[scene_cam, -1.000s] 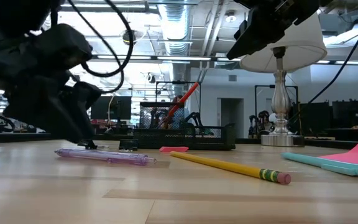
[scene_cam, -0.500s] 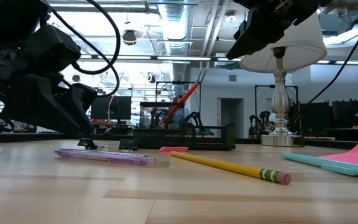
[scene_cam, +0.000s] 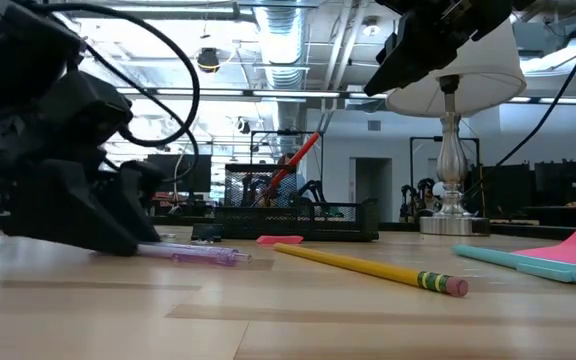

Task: Pick and place office supplies into organizer
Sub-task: Put the purple pen into the top left compartment of the black desk organizer

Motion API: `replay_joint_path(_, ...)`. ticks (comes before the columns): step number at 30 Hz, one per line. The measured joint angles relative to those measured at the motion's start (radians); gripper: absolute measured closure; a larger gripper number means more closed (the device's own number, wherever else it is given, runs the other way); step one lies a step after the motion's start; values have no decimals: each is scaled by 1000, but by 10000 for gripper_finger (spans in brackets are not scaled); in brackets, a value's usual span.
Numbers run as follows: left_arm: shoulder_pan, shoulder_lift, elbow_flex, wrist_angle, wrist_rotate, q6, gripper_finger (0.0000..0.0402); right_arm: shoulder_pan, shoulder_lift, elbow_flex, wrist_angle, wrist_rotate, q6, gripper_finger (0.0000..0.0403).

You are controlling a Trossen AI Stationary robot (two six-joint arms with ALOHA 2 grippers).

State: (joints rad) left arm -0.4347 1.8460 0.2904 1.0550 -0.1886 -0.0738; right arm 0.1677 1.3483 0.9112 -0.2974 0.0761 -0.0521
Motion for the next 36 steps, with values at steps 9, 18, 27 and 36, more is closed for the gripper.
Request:
replay_joint_path(9, -1, 342, -1, 442, -17, -71, 285, 0, 0, 0, 0, 0, 0, 401)
replay_joint_path(18, 3, 364, 18, 459, -17, -48, 298, 0, 0, 0, -1, 1, -1, 401)
replay_joint_path(27, 5, 362, 24, 456, 25, -81, 384, 0, 0, 0, 0, 2, -1, 401)
replay_joint_path(36, 3, 358, 67, 477, -26, -31, 385, 0, 0, 0, 0, 2, -1, 401)
